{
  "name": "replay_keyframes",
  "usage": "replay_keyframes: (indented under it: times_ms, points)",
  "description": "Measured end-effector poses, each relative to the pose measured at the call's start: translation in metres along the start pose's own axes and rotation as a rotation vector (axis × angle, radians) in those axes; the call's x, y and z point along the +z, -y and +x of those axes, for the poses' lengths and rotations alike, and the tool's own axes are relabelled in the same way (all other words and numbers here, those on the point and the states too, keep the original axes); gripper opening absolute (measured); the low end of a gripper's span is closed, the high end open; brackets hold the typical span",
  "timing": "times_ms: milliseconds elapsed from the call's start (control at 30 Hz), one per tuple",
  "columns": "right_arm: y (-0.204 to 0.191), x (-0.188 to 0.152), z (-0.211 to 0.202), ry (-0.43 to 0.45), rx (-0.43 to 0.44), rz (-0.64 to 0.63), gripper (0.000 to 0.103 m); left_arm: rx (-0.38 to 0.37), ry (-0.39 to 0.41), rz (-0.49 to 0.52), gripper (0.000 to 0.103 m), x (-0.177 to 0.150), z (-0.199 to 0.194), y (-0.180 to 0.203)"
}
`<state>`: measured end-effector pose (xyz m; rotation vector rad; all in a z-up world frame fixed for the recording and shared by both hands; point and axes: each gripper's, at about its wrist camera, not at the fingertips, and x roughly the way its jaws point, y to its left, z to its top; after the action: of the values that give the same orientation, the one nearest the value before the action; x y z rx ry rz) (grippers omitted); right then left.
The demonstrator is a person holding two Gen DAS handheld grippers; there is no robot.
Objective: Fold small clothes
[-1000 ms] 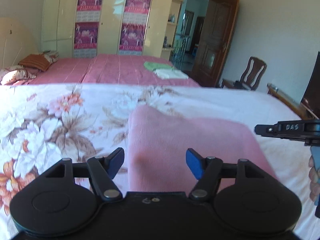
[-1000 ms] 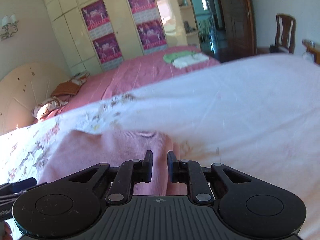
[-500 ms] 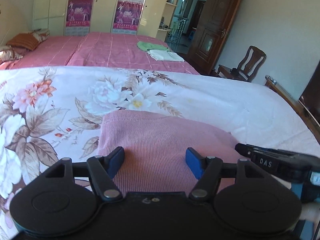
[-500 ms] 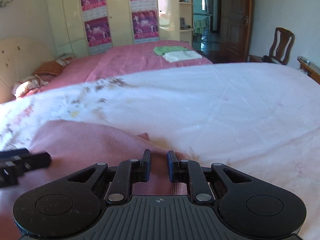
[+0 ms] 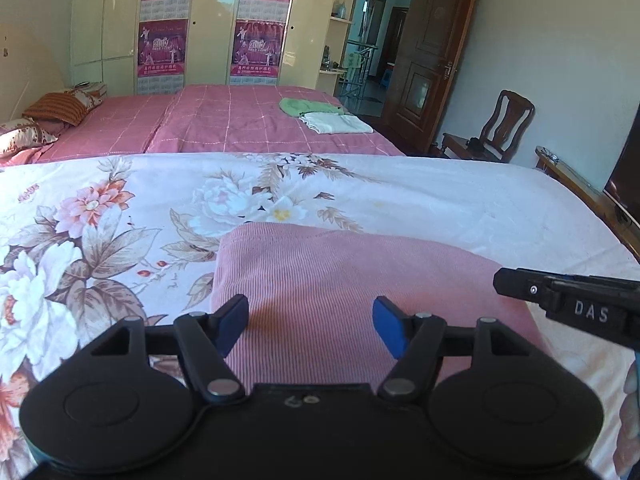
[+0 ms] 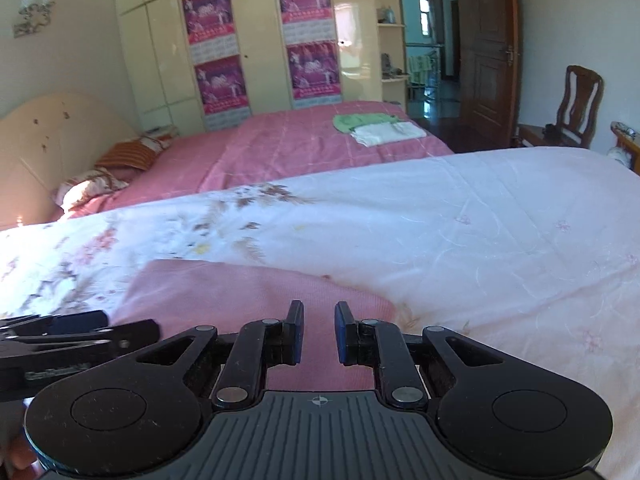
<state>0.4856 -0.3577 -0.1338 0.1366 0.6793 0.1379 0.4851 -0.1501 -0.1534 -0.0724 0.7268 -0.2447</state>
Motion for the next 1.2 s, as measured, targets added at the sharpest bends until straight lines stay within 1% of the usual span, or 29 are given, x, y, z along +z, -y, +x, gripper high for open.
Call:
replay_keyframes:
  times_ms: [133,267,400,467,600,667,733,767,833,933,967,1067,1200]
  points:
    - [-0.013,-0.018,-0.014,-0.026,0.033,-0.018,0.015,0.002,-0.019,0.000,0.067,-0.010,-0.015,0.003]
    - [-0.020,-0.042,-0.017,-0.071,0.020,-0.060,0.015,0.013,-0.033,0.002,0.067,-0.023,-0.028,0.007]
    - [-0.016,-0.060,-0.017,-0.086,-0.047,-0.116,0.015,0.019,-0.038,0.015,0.067,-0.037,-0.035,0.012]
    - [-0.015,-0.066,-0.015,-0.083,-0.059,-0.151,0.015,0.027,-0.039,0.026,0.068,-0.044,-0.035,0.015]
    - [-0.028,-0.079,-0.011,-0.057,-0.105,-0.290,0.015,0.041,-0.026,0.040,0.068,-0.051,-0.034,0.020]
    - [-0.027,-0.082,-0.010,-0.050,-0.110,-0.308,0.015,0.036,-0.026,0.023,0.068,-0.052,-0.035,0.020]
    - [-0.019,-0.086,-0.004,-0.037,-0.120,-0.291,0.014,0.035,-0.023,0.033,0.068,-0.053,-0.034,0.022]
    - [-0.016,-0.084,-0.002,-0.036,-0.116,-0.269,0.014,0.044,-0.028,0.058,0.068,-0.054,-0.032,0.025]
    - [-0.012,-0.075,-0.004,-0.065,-0.090,-0.213,0.015,0.051,-0.034,0.083,0.067,-0.053,-0.033,0.026]
    - [0.000,-0.062,-0.026,-0.068,-0.029,-0.112,0.015,0.017,-0.017,0.037,0.067,-0.051,-0.050,0.018]
    - [0.001,-0.061,-0.034,-0.069,-0.018,-0.101,0.015,0.017,-0.013,0.030,0.067,-0.052,-0.056,0.015]
    - [0.006,-0.069,-0.062,-0.088,-0.003,-0.088,0.015,0.028,-0.011,0.030,0.067,-0.060,-0.071,0.008]
    - [0.005,-0.090,-0.082,-0.124,0.004,-0.061,0.016,0.045,-0.017,0.028,0.067,-0.073,-0.086,-0.001]
